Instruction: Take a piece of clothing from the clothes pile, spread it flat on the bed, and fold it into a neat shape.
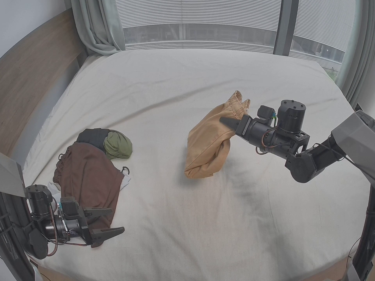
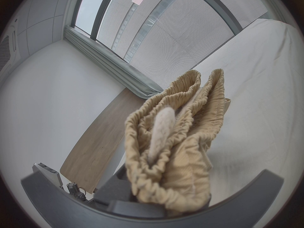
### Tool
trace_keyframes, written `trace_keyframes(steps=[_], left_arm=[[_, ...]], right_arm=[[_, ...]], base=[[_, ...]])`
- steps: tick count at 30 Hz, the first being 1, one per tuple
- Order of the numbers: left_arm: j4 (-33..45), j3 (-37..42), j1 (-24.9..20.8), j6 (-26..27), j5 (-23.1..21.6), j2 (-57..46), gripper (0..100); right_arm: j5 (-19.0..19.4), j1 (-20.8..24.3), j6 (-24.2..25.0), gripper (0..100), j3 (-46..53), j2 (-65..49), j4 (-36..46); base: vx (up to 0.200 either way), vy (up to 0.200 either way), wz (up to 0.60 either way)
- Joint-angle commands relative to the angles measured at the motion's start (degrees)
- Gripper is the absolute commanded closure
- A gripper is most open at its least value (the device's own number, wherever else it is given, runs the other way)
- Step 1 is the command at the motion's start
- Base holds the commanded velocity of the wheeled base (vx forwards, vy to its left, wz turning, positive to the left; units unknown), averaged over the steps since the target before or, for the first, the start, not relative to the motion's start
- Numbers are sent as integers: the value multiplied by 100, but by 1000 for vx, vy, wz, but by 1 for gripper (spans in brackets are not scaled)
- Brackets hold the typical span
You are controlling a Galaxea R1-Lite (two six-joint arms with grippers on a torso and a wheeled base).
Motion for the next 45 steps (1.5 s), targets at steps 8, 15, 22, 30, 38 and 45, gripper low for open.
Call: trace_keyframes(steps=[8, 15, 22, 30, 38, 45], left_arm=[[-4, -4, 29, 2, 0, 34, 0], [-4, -13, 47, -7, 0, 51, 0], [-4, -13, 56, -7, -9, 60, 0], [-4, -13, 56, -7, -9, 87, 0], [-4, -22, 56, -7, -71, 139, 0], [-4, -22, 56, -7, -71, 139, 0]], right_arm=[[-5, 58, -50, 100, -1140, 641, 595], [-5, 146, -147, 100, -1667, 1054, 771], [-5, 75, -182, 100, -2054, 1731, 736], [-14, -241, -279, 100, -1043, 1845, 235], [-128, -338, -296, 100, 179, 1933, -758], [-146, -311, -288, 100, 442, 2302, -1347]], base=[[0, 0, 0], [0, 0, 0], [0, 0, 0], [0, 0, 0], [0, 0, 0], [0, 0, 0]])
